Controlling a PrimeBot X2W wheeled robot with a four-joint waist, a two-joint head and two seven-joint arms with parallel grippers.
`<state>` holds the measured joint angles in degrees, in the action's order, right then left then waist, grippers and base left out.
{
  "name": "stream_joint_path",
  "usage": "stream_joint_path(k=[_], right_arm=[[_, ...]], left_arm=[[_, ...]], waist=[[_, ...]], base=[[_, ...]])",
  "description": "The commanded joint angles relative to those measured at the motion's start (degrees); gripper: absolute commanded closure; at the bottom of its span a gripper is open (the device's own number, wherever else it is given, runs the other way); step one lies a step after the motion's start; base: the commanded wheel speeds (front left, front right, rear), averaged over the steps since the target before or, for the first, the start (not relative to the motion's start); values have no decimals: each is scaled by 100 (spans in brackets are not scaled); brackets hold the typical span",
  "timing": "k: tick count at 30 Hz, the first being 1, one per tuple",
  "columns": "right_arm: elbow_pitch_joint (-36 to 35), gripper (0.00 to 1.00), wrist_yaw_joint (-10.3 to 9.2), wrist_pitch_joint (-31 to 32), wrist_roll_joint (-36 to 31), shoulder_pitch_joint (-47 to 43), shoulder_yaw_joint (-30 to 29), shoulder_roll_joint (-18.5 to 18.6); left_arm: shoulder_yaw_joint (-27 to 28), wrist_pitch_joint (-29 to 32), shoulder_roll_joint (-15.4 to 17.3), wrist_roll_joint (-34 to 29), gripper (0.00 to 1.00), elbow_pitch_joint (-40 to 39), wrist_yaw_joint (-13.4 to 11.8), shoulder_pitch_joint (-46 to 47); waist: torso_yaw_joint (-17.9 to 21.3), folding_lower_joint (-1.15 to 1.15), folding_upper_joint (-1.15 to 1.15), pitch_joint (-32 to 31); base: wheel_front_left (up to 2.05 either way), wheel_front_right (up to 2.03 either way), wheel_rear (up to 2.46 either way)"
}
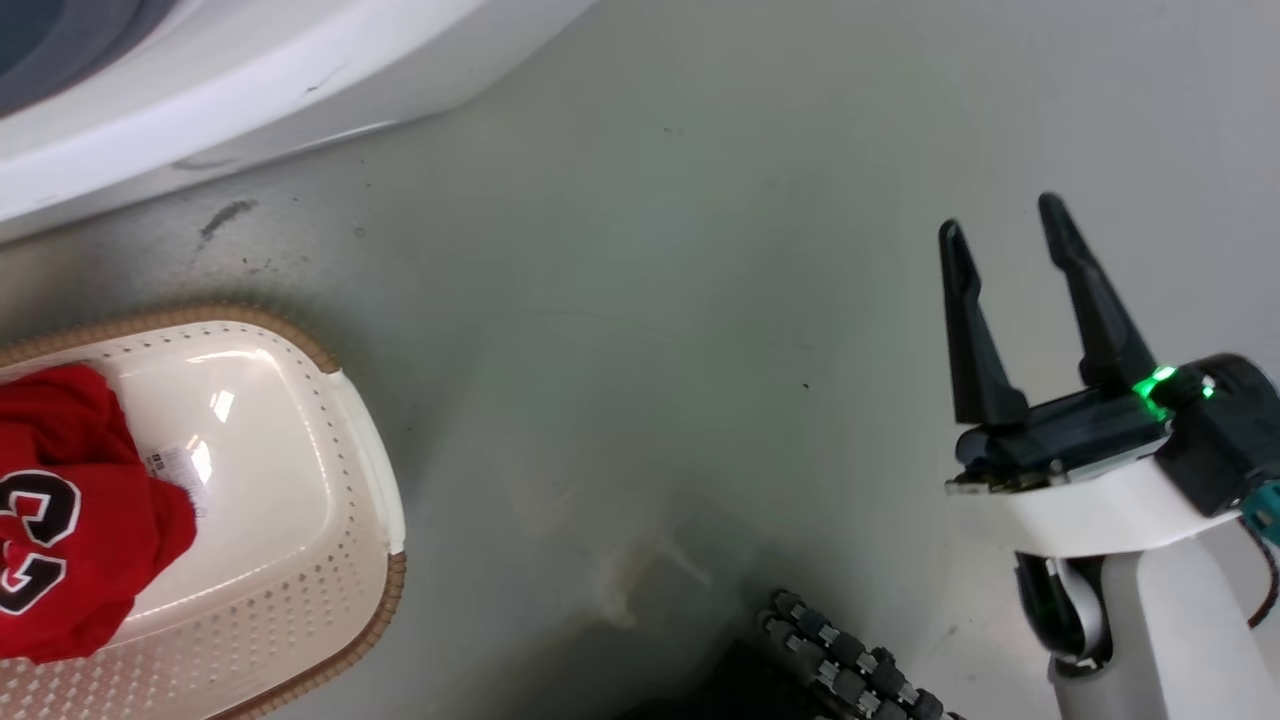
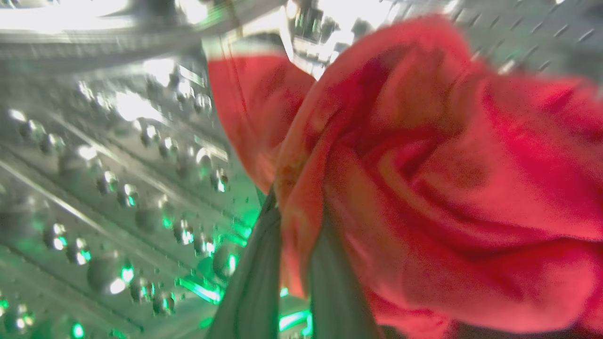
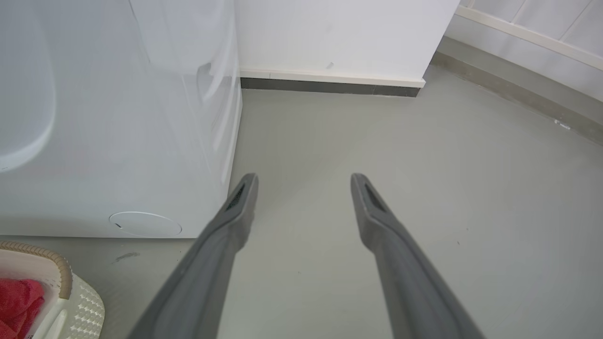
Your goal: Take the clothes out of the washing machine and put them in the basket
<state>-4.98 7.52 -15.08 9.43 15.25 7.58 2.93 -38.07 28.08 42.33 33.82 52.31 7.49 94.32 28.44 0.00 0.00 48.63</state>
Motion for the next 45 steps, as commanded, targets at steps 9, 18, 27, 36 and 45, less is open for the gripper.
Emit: stream_joint_path(k=[9, 18, 27, 36, 45], right_arm=[[130, 0, -6, -14, -563, 87, -424, -4], [206, 0, -6, -14, -963, -50, -634, -2], [302, 0, -6, -14, -1251, -341, -707, -2], [395, 0, -6, -14, -1335, -642, -766, -4], [495, 0, -6, -14, -1370, -860, -803, -5]], left_arm=[[-200, -1755, -313, 560, 100, -230, -9, -1170], [-389, -3599, -953, 400, 100, -181, -197, -2315], [-244, -4311, -1286, 418, 100, -386, -488, -3278], [899, -4328, -1394, -261, 100, -2681, -998, -5125], [1151, -4328, -1505, -639, 100, -4006, -1010, -6625]], waist=[[-786, 0, 0, -797], [-1442, 0, 0, -1610], [-1826, 0, 0, -2400], [-2172, 0, 0, -3075], [-2442, 0, 0, -3542]], base=[[0, 0, 0], [0, 0, 0], [0, 0, 0], [0, 0, 0], [0, 0, 0]])
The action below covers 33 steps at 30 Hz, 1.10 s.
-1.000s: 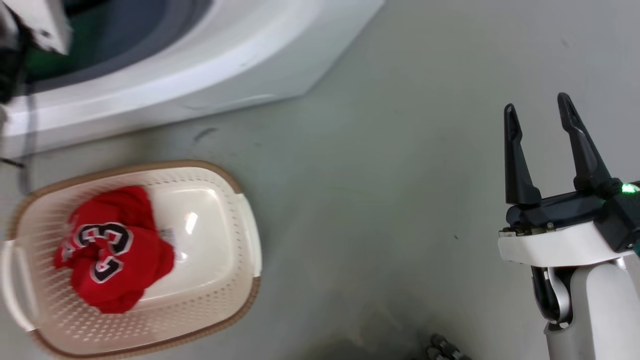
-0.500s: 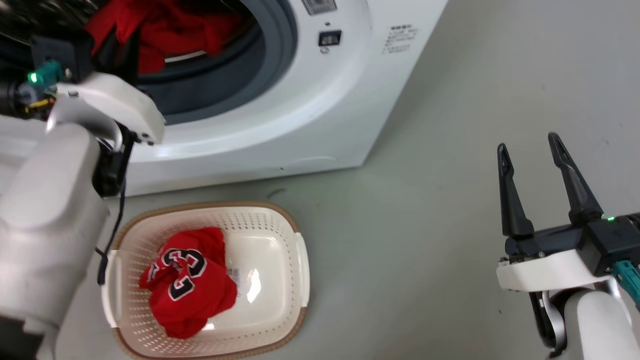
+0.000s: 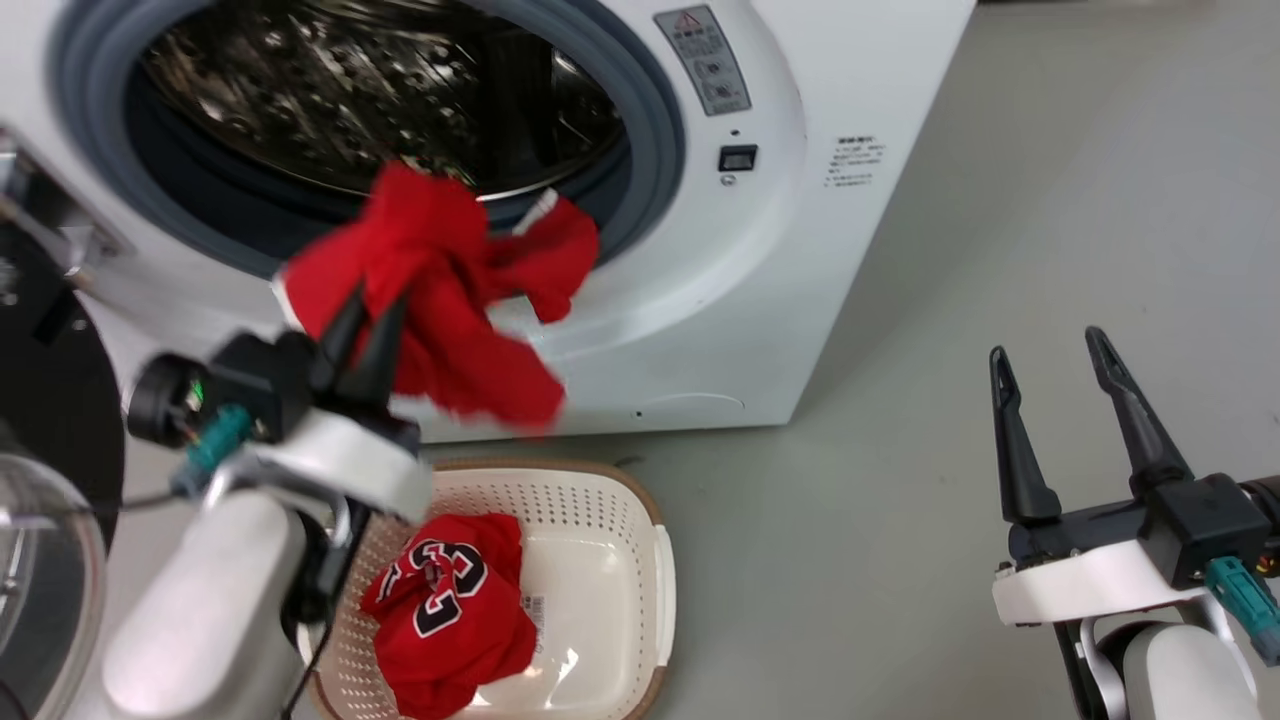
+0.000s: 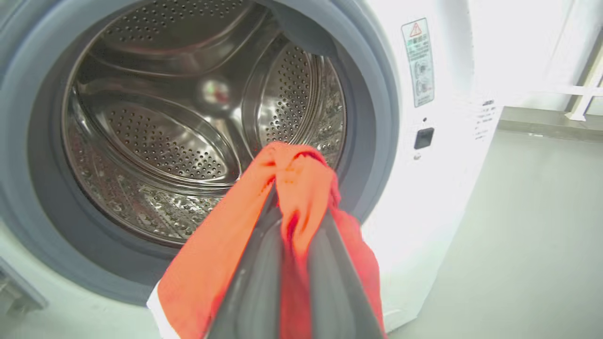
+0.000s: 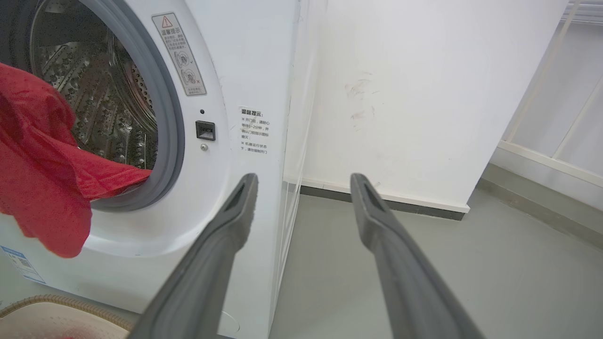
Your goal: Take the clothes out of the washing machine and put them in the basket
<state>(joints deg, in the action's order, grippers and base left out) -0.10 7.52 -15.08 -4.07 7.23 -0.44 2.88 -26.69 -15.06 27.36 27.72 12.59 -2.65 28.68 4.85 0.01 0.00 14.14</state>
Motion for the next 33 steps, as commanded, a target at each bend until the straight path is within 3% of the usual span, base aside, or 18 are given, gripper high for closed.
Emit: stream_joint_path(k=[1, 7, 13, 27, 33], right_arm=[[11, 0, -6, -14, -22, -74, -6, -1], [-1, 0, -6, -14, 3, -145, -17, 0], [-32, 0, -6, -14, 9, 5, 49, -1], [-231, 0, -6, -14, -35, 373, 25, -1], [-383, 0, -7, -14, 100, 572, -7, -2]], left_arm=[[-9, -16, -15, -34, 100, -129, 13, -204], [-244, 35, -66, -7, 100, -498, 6, -916], [-511, 75, -186, 10, 100, -210, 148, -1075], [-965, -3, -701, -295, 100, 1684, 610, -451], [-1060, -20, -756, -525, 100, 2586, 722, 3]], waist=[[-103, -1, 0, -130], [-188, -1, 0, -205], [-183, -1, 0, 83], [224, -1, 0, 1327], [539, -1, 0, 1963]], base=[[0, 0, 0], [0, 0, 0], [0, 0, 0], [0, 0, 0], [0, 0, 0]])
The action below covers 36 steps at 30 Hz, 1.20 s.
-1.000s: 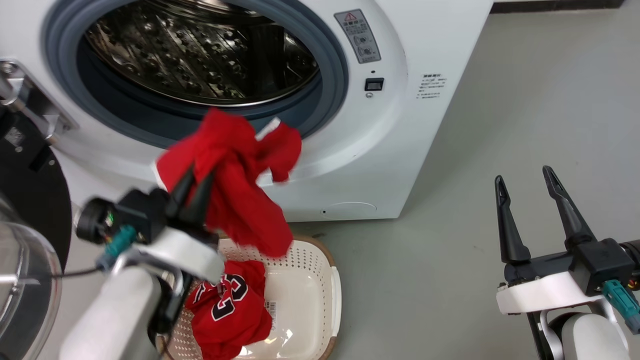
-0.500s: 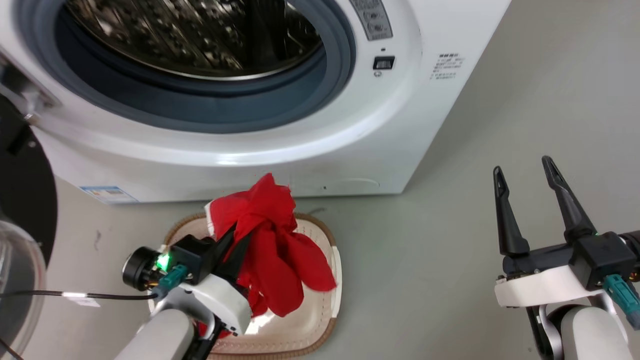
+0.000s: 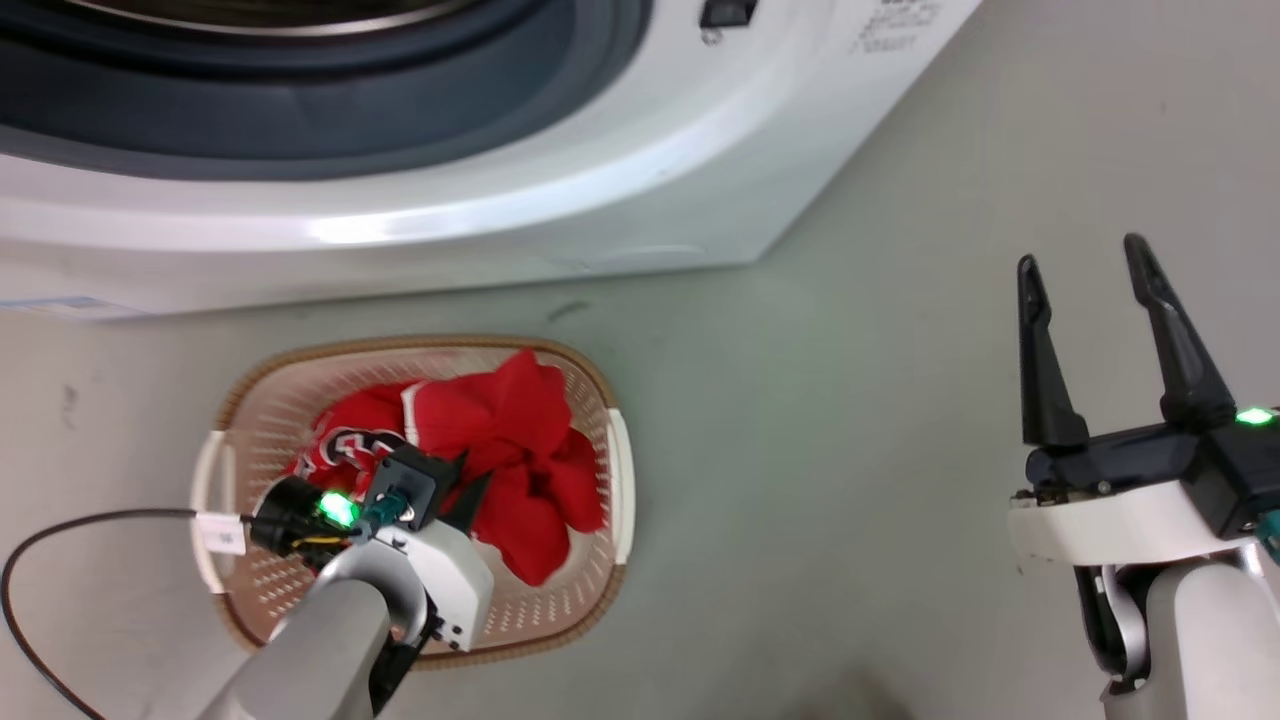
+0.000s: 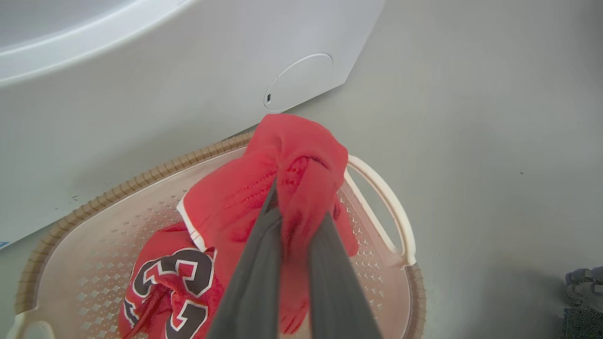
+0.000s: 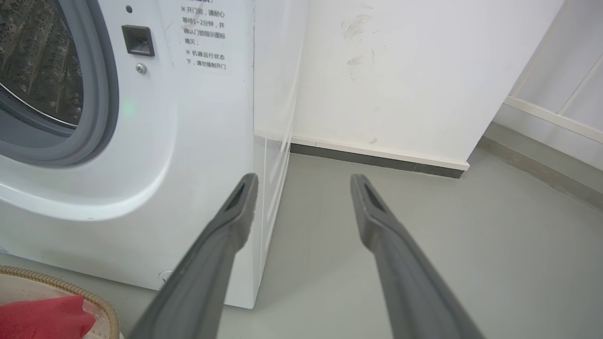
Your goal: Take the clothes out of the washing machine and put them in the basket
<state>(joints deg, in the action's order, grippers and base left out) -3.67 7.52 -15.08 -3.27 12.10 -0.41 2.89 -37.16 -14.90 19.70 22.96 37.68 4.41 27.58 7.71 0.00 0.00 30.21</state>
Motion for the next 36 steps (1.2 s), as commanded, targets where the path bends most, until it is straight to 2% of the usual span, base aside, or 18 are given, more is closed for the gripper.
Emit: stream_joint_path(k=[1, 4, 7, 13, 19, 27, 28, 29, 34, 36], right_arm=[[-54, 0, -6, -14, 56, 113, -3, -3], [-91, 0, -6, -14, 141, 191, 5, -4], [-116, 0, -7, -14, 232, 248, 59, -3], [-152, 0, -6, -14, 367, 306, 175, -6], [-187, 0, -6, -14, 502, 358, 262, -4], [-164, 0, -6, -14, 585, 453, 257, -4], [-147, 0, -6, -14, 585, 450, 247, -4], [-135, 0, -6, -14, 584, 449, 247, -4], [-74, 0, -6, -14, 523, 461, 198, -3], [-21, 0, -6, -14, 424, 435, 142, -4]], left_arm=[[-36, -38, 18, -101, 100, 212, 38, 192], [-268, -35, 122, -522, 100, 607, 23, 486], [-308, -30, 73, -635, 100, 1031, 59, 665], [-190, -30, 74, -671, 100, 1652, 5, 1040], [-151, -30, 80, -683, 100, 2352, 60, 1365], [-170, -31, -10, -665, 100, 2867, 96, 1667], [-181, -31, -39, -661, 64, 2912, 104, 1685], [-199, -31, -68, -670, 0, 2945, 107, 1696], [-346, -31, -199, -797, 0, 2852, 125, 1573], [-263, -31, -295, -720, 0, 2601, 86, 1397]], waist=[[318, 0, 0, 464], [472, 0, 0, 747], [633, 0, 0, 1007], [879, 0, 0, 1414], [1101, 0, 0, 1639], [1177, 0, 0, 1755], [1168, 0, 0, 1744], [1155, 0, 0, 1722], [1011, 0, 0, 1468], [866, 0, 0, 1170]], base=[[0, 0, 0], [0, 0, 0], [0, 0, 0], [0, 0, 0], [0, 0, 0], [0, 0, 0], [0, 0, 0], [0, 0, 0], [0, 0, 0], [0, 0, 0]])
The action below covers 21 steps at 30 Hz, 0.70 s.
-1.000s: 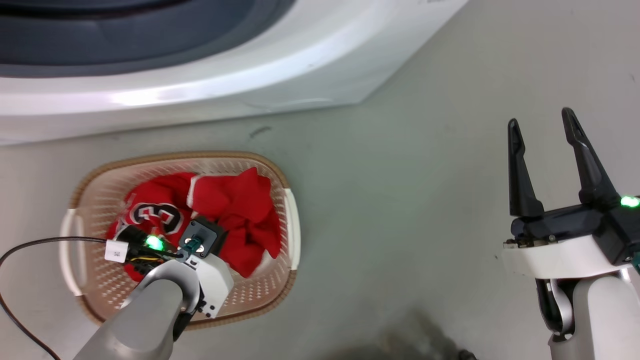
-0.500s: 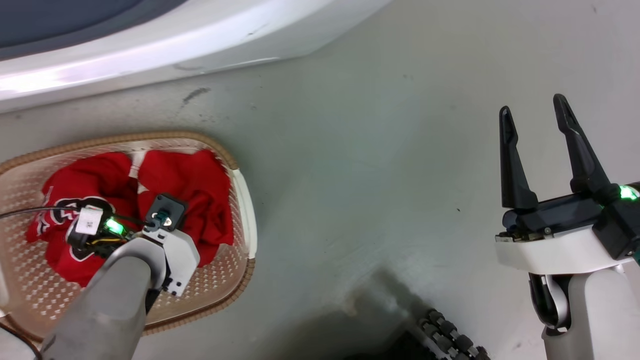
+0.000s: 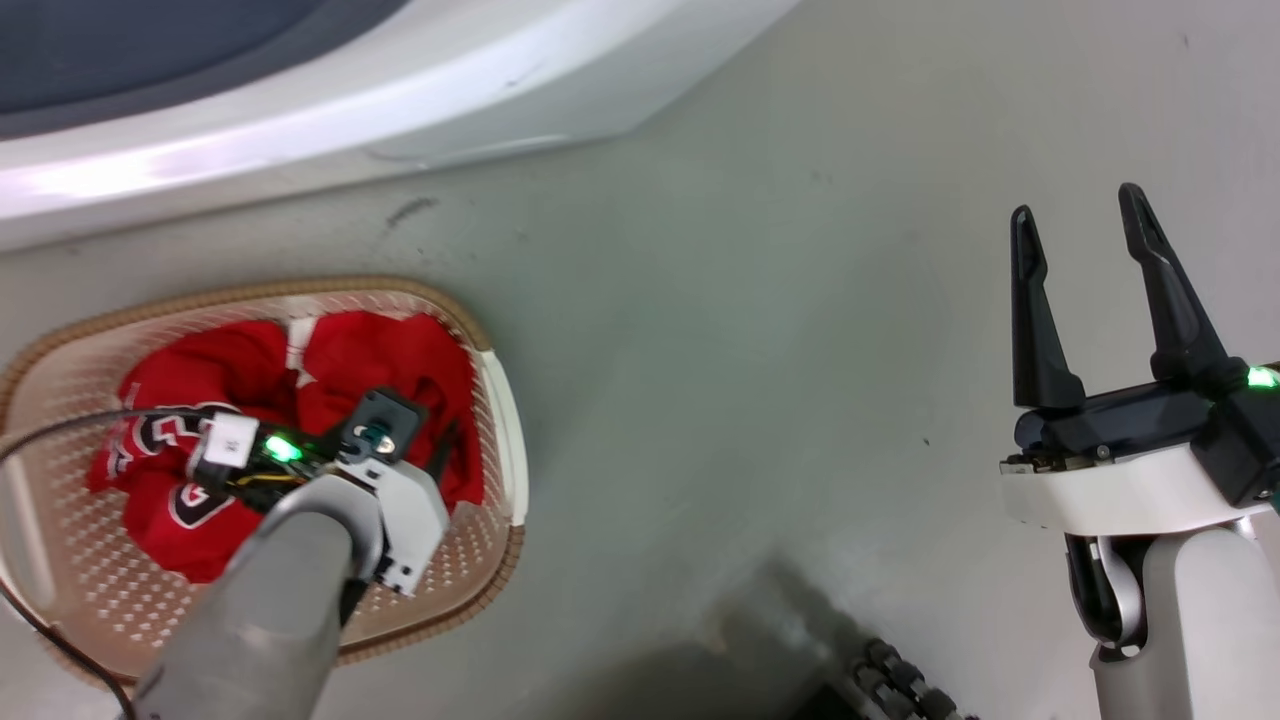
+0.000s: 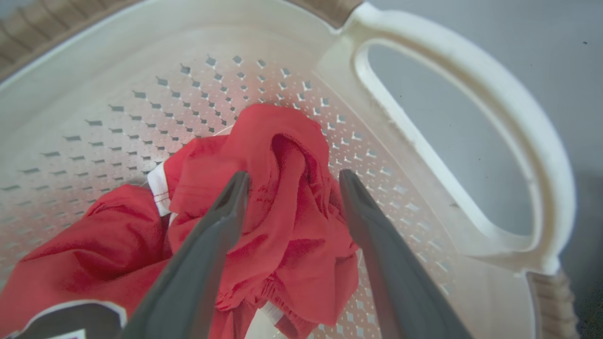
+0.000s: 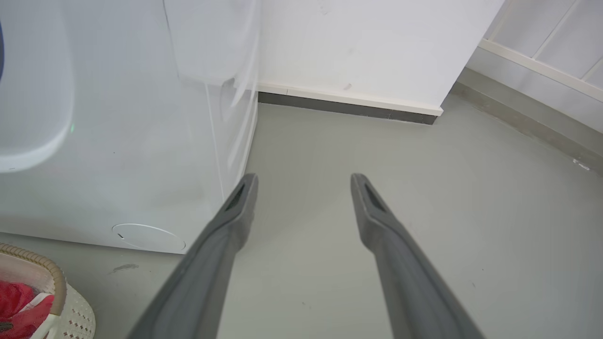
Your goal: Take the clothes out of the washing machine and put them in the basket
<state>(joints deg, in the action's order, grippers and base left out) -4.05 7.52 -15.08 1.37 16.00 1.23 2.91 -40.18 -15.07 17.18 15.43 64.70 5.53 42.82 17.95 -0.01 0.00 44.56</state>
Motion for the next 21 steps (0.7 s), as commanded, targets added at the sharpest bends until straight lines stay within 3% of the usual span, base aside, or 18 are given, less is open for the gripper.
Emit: stream_joint_path(k=[1, 11, 15, 21], right_arm=[[16, 0, -6, -14, -40, 45, -22, -5], [359, 0, -7, -13, -412, -329, -161, -3], [438, 0, -7, -13, -465, -485, -239, -2], [619, 0, -6, -13, -557, -844, -246, -1]], left_arm=[[39, -15, -43, 33, 0, -101, -26, -127], [104, -15, -179, -120, 0, -1501, 9, -867], [327, -15, -91, -75, 0, -2226, 67, -1151], [846, -15, -5, -68, 0, -2999, -127, -1604]], waist=[[-157, 1, 0, -265], [-644, 1, 0, -1647], [-825, 1, 0, -2173], [-1143, 1, 0, -2989]], base=[[0, 0, 0], [0, 0, 0], [0, 0, 0], [0, 0, 0]])
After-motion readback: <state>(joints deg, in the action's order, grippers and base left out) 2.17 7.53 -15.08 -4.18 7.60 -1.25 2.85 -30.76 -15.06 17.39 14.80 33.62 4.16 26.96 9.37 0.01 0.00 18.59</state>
